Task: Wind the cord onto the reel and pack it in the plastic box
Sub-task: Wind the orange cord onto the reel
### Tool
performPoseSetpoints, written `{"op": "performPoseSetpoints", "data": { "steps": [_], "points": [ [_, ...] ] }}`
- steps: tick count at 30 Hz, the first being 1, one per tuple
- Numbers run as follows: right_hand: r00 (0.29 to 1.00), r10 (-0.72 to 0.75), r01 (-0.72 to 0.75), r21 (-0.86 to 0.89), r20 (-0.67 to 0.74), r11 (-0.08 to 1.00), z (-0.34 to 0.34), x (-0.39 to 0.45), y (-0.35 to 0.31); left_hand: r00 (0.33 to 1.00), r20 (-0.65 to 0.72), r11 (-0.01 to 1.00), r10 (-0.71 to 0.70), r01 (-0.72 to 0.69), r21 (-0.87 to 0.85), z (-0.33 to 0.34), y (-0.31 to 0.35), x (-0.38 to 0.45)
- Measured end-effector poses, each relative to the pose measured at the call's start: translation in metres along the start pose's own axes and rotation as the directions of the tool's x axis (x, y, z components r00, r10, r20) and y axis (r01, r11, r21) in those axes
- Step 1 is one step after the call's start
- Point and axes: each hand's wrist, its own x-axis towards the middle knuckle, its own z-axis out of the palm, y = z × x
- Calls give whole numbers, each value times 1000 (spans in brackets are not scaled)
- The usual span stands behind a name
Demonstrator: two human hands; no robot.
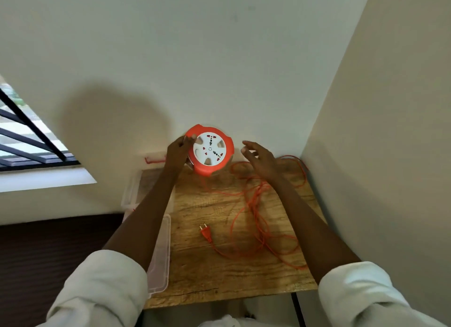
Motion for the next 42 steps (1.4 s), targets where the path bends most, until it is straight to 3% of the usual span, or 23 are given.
{"op": "performPoseSetpoints", "data": {
  "steps": [4,6,10,13,15,16,18,21,23,25,28,30,34,38,40,42],
  "points": [
    [968,77,-131,217,238,967,13,27,-44,998,63,1000,29,-29,-3,-10,18,3],
    [940,77,-161,233,331,959,15,35,-58,995,92,999,34,-33,-19,-15,23,2],
    [945,34,-129,275,325,953,19,46,-76,998,59,998,35,-32,-54,-28,31,5],
    [964,12,-97,307,266,947,26,58,-92,978,-177,994,107,-112,-14,-30,34,13],
    [977,9,-86,348,215,934,28,66,-103,881,-439,984,175,-163,65,-31,36,10],
    [982,11,-82,372,188,925,28,70,-108,844,-497,978,204,-193,74,-31,37,6],
    [988,23,-85,420,150,903,28,80,-115,883,-416,976,215,-209,61,-27,36,-4],
    [993,40,-88,462,112,883,25,94,-124,998,-47,998,33,-35,-50,-12,35,-13],
    [994,42,-85,475,100,876,21,99,-130,977,147,971,-153,177,-164,1,32,-11],
    [996,23,-63,482,89,874,16,102,-134,947,213,892,-241,303,-335,14,26,-6],
    [998,-3,-32,501,69,865,4,103,-136,960,143,781,-242,280,-559,26,17,1],
    [999,-1,-22,520,45,854,-5,102,-132,977,44,770,-209,193,-608,27,21,6],
    [997,79,-53,628,-14,777,-21,99,-113,976,-186,944,-111,46,-325,19,43,26],
    [989,148,-76,782,-21,618,-29,93,-94,972,-210,992,103,-117,-53,15,64,46],
    [986,167,-71,847,-21,527,-32,90,-87,966,-183,982,182,-187,-11,22,74,51],
    [985,170,-73,892,-4,446,-32,87,-82,978,-120,974,170,-186,-131,35,80,49]
  ]
}}
